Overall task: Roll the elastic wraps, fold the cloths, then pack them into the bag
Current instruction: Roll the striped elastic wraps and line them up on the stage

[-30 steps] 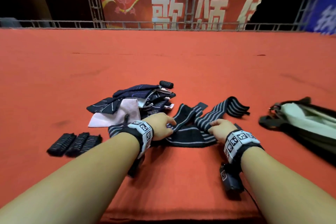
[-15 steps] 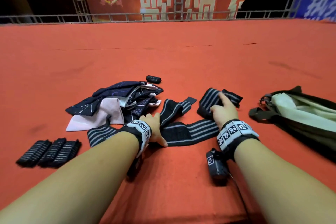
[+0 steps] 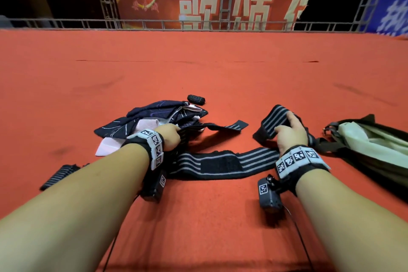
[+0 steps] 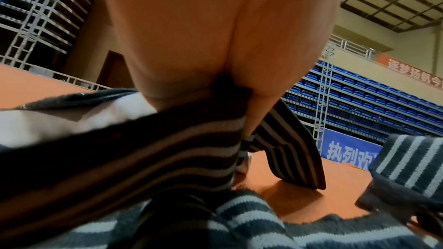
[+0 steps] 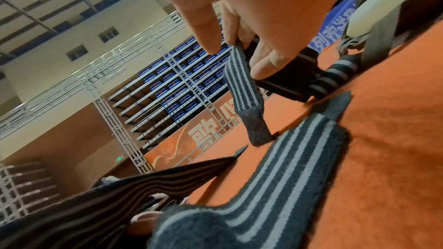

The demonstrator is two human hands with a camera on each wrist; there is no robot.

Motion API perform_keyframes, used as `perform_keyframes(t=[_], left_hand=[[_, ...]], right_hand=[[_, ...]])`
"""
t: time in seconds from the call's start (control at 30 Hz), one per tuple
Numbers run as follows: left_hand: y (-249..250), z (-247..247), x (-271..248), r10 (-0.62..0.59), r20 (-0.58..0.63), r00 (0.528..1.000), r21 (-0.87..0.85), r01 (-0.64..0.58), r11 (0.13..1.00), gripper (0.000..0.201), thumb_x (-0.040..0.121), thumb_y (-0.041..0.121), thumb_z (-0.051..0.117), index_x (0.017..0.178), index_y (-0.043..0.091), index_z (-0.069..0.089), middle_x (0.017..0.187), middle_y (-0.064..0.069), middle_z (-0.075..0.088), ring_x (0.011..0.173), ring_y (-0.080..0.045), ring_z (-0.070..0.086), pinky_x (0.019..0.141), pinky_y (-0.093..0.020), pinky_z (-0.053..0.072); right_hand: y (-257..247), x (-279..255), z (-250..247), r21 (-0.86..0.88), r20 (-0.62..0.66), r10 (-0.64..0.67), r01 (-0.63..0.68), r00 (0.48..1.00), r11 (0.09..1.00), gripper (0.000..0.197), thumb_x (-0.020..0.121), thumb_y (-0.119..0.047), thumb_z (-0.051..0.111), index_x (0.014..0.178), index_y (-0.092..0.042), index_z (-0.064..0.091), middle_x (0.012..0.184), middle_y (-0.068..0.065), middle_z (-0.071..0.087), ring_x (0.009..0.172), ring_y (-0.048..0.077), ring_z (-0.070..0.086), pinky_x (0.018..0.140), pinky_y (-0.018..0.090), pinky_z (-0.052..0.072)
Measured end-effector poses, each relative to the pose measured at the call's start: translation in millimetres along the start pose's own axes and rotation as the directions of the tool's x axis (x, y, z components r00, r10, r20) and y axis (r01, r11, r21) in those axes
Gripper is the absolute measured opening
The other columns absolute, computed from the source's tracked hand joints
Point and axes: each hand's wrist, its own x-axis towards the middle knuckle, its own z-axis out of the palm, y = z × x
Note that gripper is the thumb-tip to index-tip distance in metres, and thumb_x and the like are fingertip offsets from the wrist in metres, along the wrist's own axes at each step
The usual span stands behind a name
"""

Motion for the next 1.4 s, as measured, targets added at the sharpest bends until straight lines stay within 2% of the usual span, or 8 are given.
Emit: perform_keyframes(t=[0.3, 0.47, 0.63, 0.77, 0.9, 1.07, 1.27, 1.4], left_hand=[[7.4, -14.4, -15.3, 0.046, -0.103, 0.994, -0.187, -0.064, 0.980, 0.021, 0.096, 0.017, 0.053, 0.108, 0.021, 0.070, 0.108, -0.008, 0.072, 0.105, -0.029, 0.065, 0.087, -0.033, 0.048], [32.2, -31.5, -26.9, 0.105, -0.145, 0.984, -0.185, -0.131, 0.974, 0.027, 0.100, 0.014, 0.049, 0.112, 0.007, 0.072, 0.111, -0.011, 0.071, 0.102, -0.029, 0.064, 0.073, -0.027, 0.041], [33.8, -46.0, -43.7, 0.125, -0.094, 0.988, -0.120, -0.136, 0.983, 0.030, 0.101, 0.016, 0.050, 0.121, 0.007, 0.070, 0.119, -0.013, 0.070, 0.105, -0.030, 0.064, 0.083, -0.032, 0.047], [26.1, -47.5, -69.3, 0.163, 0.045, 0.986, 0.014, -0.163, 0.986, 0.022, 0.092, 0.018, 0.059, 0.108, 0.024, 0.074, 0.102, 0.001, 0.072, 0.092, -0.019, 0.063, 0.073, -0.024, 0.042], [21.4, -22.9, -84.5, 0.268, 0.436, 0.859, -0.124, -0.238, 0.963, 0.041, 0.089, 0.006, 0.065, 0.122, 0.028, 0.071, 0.108, 0.004, 0.074, 0.097, -0.016, 0.067, 0.092, -0.029, 0.056], [12.2, 8.6, -94.4, 0.283, 0.658, 0.697, -0.417, 0.026, 0.908, 0.058, 0.093, -0.011, 0.048, 0.131, 0.030, 0.063, 0.112, -0.002, 0.069, 0.076, -0.015, 0.062, 0.067, -0.027, 0.053], [-19.7, -9.2, -70.8, 0.115, 0.245, 0.963, -0.135, -0.083, 0.987, 0.031, 0.094, 0.002, 0.059, 0.115, 0.019, 0.073, 0.112, -0.004, 0.073, 0.089, -0.015, 0.072, 0.069, -0.019, 0.051], [-37.3, -10.1, -55.0, 0.044, 0.044, 0.998, 0.123, -0.049, 0.991, 0.041, 0.096, 0.009, 0.052, 0.130, 0.025, 0.067, 0.135, 0.003, 0.064, 0.123, -0.017, 0.059, 0.090, -0.019, 0.040]], right_hand=[[-42.0, 10.9, -16.7, 0.053, -0.028, -0.123, 0.124, 0.992, 0.991, 0.064, 0.080, -0.001, 0.053, 0.139, -0.024, 0.059, 0.127, -0.001, 0.063, 0.110, 0.021, 0.062, 0.098, 0.040, 0.051], [-64.8, 6.9, -38.0, 0.042, 0.171, -0.052, 0.045, 0.984, 0.998, 0.043, 0.095, 0.008, 0.046, 0.126, -0.017, 0.063, 0.085, -0.002, 0.059, 0.065, 0.013, 0.055, 0.054, 0.024, 0.050], [-54.1, -17.1, -24.0, -0.060, 0.288, -0.046, 0.066, 0.957, 0.996, 0.049, 0.091, 0.005, 0.054, 0.130, -0.023, 0.058, 0.093, 0.006, 0.064, 0.073, 0.021, 0.059, 0.060, 0.026, 0.049], [-48.0, -53.7, -1.7, -0.743, 0.505, 0.094, 0.376, 0.858, 0.553, 0.041, 0.089, -0.014, 0.064, 0.128, -0.025, 0.067, 0.110, 0.003, 0.073, 0.082, 0.014, 0.061, 0.083, 0.023, 0.049], [-32.4, -84.6, 34.3, -0.631, 0.681, 0.147, 0.473, 0.717, 0.615, 0.076, 0.080, -0.011, 0.073, 0.147, -0.035, 0.045, 0.088, -0.003, 0.070, 0.052, 0.010, 0.060, 0.049, 0.018, 0.047], [2.7, -104.4, 59.9, -0.648, 0.761, 0.228, 0.689, 0.608, 0.325, 0.065, 0.084, -0.025, 0.069, 0.146, -0.029, 0.050, 0.140, -0.005, 0.060, 0.123, 0.015, 0.059, 0.102, 0.023, 0.044], [5.9, -88.4, 54.5, -0.731, 0.680, 0.250, 0.612, 0.689, 0.302, 0.043, 0.087, -0.015, 0.059, 0.124, -0.034, 0.070, 0.131, -0.007, 0.067, 0.117, 0.016, 0.062, 0.098, 0.021, 0.046], [-11.3, -80.0, 56.9, -0.767, 0.640, 0.346, 0.592, 0.686, 0.246, 0.043, 0.088, -0.010, 0.059, 0.122, -0.034, 0.071, 0.128, -0.011, 0.067, 0.105, 0.009, 0.063, 0.083, 0.012, 0.042]])
